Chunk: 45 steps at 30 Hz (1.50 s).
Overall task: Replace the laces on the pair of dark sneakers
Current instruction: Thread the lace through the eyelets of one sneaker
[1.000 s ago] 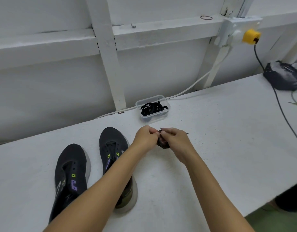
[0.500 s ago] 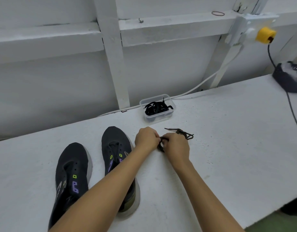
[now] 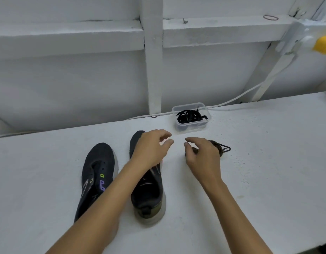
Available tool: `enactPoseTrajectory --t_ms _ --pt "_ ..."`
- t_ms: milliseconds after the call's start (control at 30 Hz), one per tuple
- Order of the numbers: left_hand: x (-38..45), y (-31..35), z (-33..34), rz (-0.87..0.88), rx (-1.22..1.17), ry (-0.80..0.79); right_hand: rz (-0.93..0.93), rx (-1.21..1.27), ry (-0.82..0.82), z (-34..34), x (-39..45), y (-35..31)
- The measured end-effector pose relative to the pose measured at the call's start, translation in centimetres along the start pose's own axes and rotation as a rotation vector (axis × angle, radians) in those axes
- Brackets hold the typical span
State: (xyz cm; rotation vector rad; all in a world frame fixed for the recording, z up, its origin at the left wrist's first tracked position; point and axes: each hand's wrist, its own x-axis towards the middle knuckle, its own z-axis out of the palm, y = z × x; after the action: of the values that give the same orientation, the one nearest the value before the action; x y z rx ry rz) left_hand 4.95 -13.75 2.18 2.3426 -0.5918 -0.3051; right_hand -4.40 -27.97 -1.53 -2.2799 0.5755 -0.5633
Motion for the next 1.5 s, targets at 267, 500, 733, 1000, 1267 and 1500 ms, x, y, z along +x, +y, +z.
enactPoseTrajectory --t_ms 267,500,733,1000,1267,1500 --pt "-11.0 -8.6 -7.4 -0.146 -0.245 0.322 0.232 0.500 -0.401 2.8 -3.7 -2.6" --pt "-14.8 -15.3 -6.6 -0.423 -0.612 0.306 0.260 0.537 -0.478 5.1 -4.7 -3.0" --pt "-15.0 -16.4 -4.7 -0.431 -0.702 0.310 0.273 0.507 -0.514 5.8 -4.5 -3.3" --pt "-14.7 -15.8 -3.6 -0.378 -0.683 0.294 0.275 0.481 -0.482 6.1 -6.9 -3.7" --pt "-14.9 -15.5 -2.6 -0.327 -0.630 0.319 0.240 0.434 -0.458 5.4 -7.9 -3.2" --pt "-14.5 -18.5 -4.2 -0.247 -0.193 0.428 0.151 0.248 -0.396 3.6 -3.3 -2.4"
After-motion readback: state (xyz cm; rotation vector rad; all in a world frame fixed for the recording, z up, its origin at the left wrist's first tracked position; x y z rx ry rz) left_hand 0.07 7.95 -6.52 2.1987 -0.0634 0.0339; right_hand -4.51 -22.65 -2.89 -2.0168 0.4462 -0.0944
